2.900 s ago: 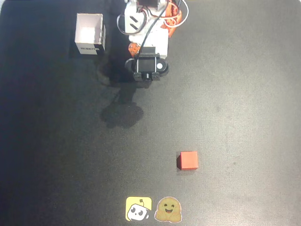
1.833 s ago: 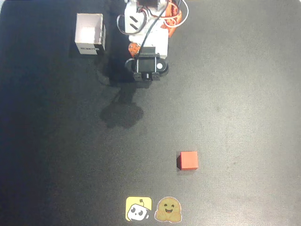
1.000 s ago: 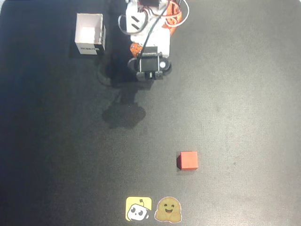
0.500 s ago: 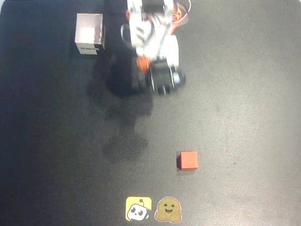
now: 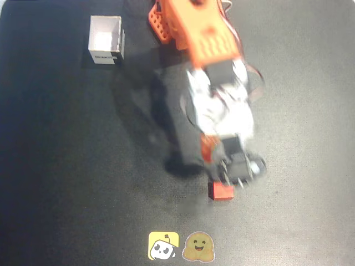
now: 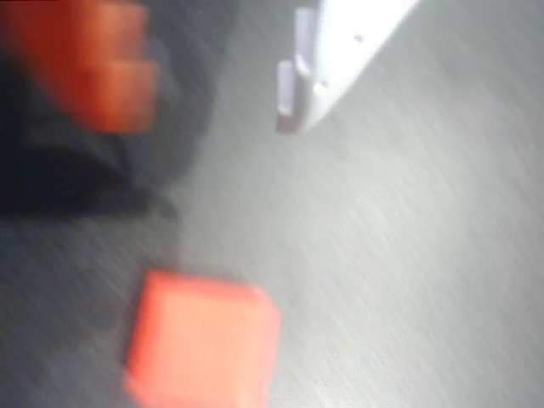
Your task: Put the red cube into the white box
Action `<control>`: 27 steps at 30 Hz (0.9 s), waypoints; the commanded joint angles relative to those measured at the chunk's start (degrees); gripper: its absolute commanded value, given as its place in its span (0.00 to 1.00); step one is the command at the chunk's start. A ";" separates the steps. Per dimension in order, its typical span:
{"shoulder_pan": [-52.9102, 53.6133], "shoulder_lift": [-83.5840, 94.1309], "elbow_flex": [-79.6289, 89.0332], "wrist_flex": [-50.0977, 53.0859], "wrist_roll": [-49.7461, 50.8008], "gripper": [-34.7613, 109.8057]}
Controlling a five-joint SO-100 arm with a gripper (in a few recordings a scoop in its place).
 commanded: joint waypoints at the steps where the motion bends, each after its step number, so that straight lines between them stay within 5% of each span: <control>1: -1.58 -7.12 -9.76 -0.62 2.02 0.37; 10: -1.58 -18.63 -17.58 -3.25 4.75 0.49; 27: 0.53 -25.75 -17.31 -9.14 4.75 0.46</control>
